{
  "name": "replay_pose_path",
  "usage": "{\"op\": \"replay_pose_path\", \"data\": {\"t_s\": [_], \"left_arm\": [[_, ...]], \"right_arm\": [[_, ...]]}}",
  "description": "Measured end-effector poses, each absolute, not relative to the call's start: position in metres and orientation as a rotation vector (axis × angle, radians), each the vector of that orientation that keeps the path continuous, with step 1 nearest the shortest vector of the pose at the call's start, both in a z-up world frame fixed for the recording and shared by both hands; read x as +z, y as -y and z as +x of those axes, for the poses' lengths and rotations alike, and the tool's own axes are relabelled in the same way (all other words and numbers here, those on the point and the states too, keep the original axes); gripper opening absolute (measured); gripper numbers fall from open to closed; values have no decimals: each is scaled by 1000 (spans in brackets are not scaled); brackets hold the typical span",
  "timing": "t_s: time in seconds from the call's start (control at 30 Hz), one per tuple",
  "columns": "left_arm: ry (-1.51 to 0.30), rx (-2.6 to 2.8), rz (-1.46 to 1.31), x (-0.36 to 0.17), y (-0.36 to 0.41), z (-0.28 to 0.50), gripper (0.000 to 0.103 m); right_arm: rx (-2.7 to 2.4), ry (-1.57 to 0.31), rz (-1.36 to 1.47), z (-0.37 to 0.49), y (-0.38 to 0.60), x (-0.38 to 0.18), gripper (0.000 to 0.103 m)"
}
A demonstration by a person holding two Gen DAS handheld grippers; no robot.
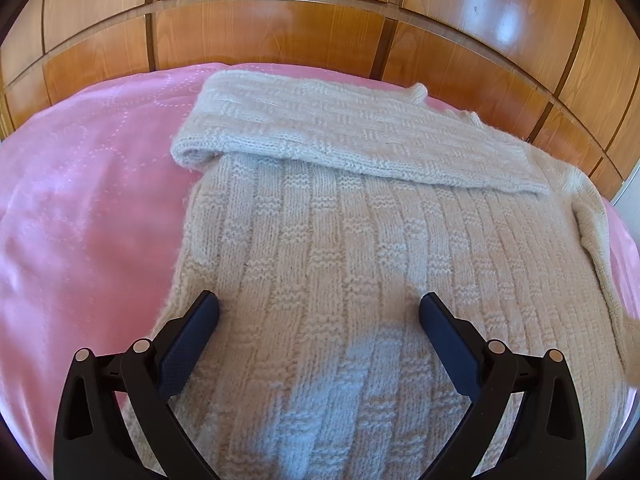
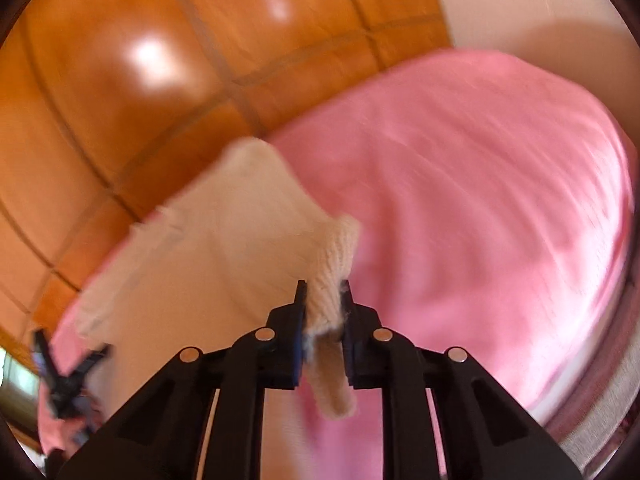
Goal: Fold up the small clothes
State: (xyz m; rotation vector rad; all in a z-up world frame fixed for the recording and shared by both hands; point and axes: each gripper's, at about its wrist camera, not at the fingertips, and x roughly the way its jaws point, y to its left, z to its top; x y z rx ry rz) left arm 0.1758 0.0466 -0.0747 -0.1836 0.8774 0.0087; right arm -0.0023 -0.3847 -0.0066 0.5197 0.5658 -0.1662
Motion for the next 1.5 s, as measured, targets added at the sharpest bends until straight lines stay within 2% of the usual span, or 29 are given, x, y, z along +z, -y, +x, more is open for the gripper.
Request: {"op": "replay_pose_path", "data": {"t_s": [0.17, 0.3, 0.37, 0.43, 0.5, 0.53, 0.6, 0.63, 0.7, 0.83, 0.9, 0.97, 1.03, 1.17, 1.27, 1.3, 1.33, 1.37, 1.4, 1.5], "left_arm": [[-874, 2, -196, -74, -48, 174, 99], [-870, -6, -211, -74, -51, 173, 99], [-869, -9, -216, -74, -51, 173, 99], [-867, -13, -222, -73, -52, 173, 99], [-865, -16, -229, -73, -52, 173, 99], [-865, -17, -232, -73, -53, 173, 99], [-871, -17, -232, -73, -52, 174, 99], [-880, -13, -226, -72, -51, 175, 99], [-918, -38, -241, -64, -47, 177, 99], [-912, -188, -435, -42, -41, 171, 99], [-915, -236, -458, -35, -27, 172, 99], [-940, -293, -456, -36, -11, 179, 93], [-994, -337, -437, -41, 12, 187, 77], [-1039, -392, -398, -49, 49, 194, 73], [-1025, -428, -335, -49, 72, 193, 41], [-1031, -443, -295, -48, 81, 193, 21], [-1046, -469, -286, -47, 85, 195, 14], [-1058, -478, -277, -45, 88, 199, 12], [-1051, -488, -285, -38, 88, 204, 6], [-989, -541, -367, -5, 74, 220, 6]], "right_arm": [[49, -538, 519, 35, 327, 22, 14], [201, -580, 466, 78, 268, 17, 14], [277, -613, 446, 94, 247, 8, 25], [316, -660, 405, 110, 231, -7, 63], [267, -623, 379, 107, 234, -13, 70], [227, -591, 374, 103, 241, -13, 87], [84, -499, 384, 92, 261, -14, 101], [-50, -429, 410, 83, 282, -15, 101], [-175, -420, 426, 82, 302, -19, 101], [-442, -506, 371, 95, 334, -45, 101], [-431, -560, 434, 102, 343, -60, 101], [-422, -600, 497, 104, 352, -72, 101], [-399, -603, 531, 103, 355, -77, 101], [-365, -582, 580, 99, 362, -79, 101], [-351, -550, 607, 97, 365, -72, 101], [-349, -537, 615, 95, 365, -73, 101], [-350, -530, 621, 96, 365, -71, 101], [-349, -521, 628, 98, 365, -70, 101], [-350, -506, 640, 95, 366, -70, 101], [-355, -485, 663, 92, 370, -69, 101]]}}
